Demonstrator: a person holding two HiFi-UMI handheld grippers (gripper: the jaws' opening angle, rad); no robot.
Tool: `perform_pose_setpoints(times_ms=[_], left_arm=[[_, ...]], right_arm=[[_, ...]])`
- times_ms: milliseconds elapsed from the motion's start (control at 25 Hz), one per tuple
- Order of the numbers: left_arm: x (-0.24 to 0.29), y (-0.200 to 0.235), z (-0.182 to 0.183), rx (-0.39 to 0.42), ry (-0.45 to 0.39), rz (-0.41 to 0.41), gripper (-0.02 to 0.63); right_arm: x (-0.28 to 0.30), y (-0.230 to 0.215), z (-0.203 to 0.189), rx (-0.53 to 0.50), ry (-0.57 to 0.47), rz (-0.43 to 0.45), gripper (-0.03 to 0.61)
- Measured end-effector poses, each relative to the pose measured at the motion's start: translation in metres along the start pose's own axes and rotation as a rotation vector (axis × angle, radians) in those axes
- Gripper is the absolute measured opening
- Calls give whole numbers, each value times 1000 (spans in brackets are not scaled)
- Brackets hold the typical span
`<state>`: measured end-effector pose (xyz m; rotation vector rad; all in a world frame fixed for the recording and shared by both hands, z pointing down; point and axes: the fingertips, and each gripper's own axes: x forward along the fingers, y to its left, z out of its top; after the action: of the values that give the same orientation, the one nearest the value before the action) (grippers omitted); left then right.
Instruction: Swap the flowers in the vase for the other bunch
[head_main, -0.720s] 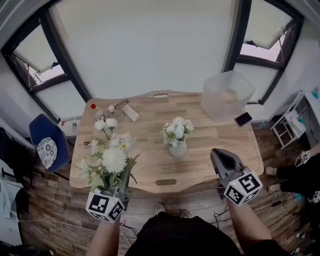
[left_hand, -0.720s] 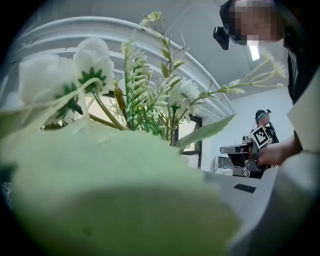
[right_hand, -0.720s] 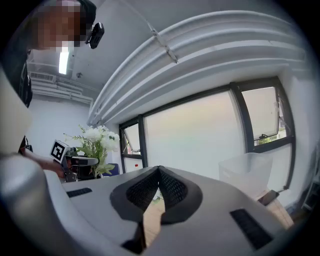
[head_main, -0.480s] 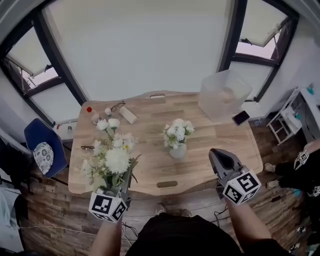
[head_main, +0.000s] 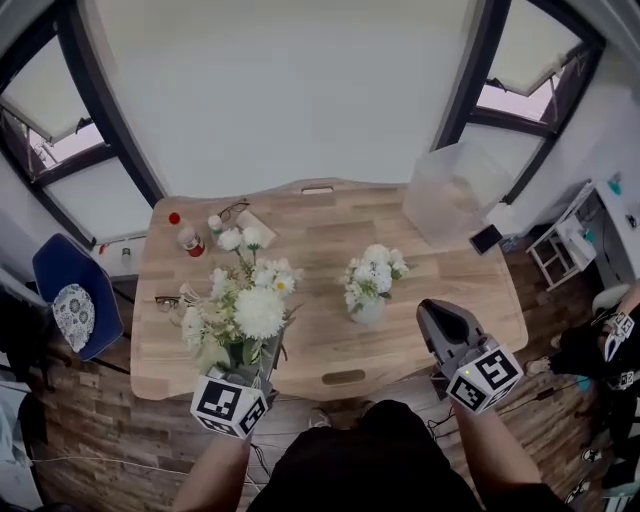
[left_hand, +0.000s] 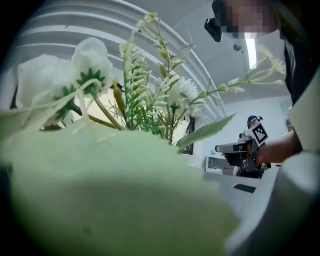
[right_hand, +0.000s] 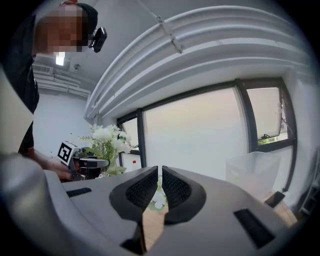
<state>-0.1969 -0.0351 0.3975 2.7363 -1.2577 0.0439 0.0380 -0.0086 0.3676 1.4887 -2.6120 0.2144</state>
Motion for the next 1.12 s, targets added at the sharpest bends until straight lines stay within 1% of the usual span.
perform_pose_setpoints(times_ms=[160, 320, 360, 400, 440, 480, 560, 600, 680, 800, 880, 1040, 1120], left_arm=[[20, 4, 7, 20, 4, -10, 64], [41, 5, 6, 19, 25, 5, 64], [46, 5, 4, 18, 35, 10, 64], [51, 4, 2, 18, 43, 14, 64], [56, 4, 0, 19, 51, 18, 64], [60, 3, -1, 19, 58, 22, 64], [68, 3, -3, 14, 69, 33, 64], [72, 3, -4, 14, 75, 41, 64], [77, 4, -7, 11, 89, 59, 64], [80, 6, -10, 21, 108, 80, 64], [81, 10, -11, 15, 114, 100, 64], [80, 10, -12, 3, 120, 123, 64], [79, 9, -13, -7, 124, 130, 64]], right_arm=[[22, -1, -4, -48, 43, 51, 29], [42, -15, -13, -40, 56, 89, 32], [47, -18, -17, -33, 60, 104, 43], [51, -21, -20, -22, 65, 123, 73], [55, -22, -23, -12, 72, 145, 126], [59, -21, -26, -8, 79, 167, 152], [66, -19, -32, -24, 98, 207, 164], [71, -18, -34, -39, 110, 224, 181], [80, -17, -40, -67, 138, 260, 238], [93, -12, -50, -129, 188, 315, 250], [100, -12, -55, -176, 210, 329, 250], [111, -13, -57, -239, 189, 331, 249], [113, -11, -56, -274, 195, 335, 249]])
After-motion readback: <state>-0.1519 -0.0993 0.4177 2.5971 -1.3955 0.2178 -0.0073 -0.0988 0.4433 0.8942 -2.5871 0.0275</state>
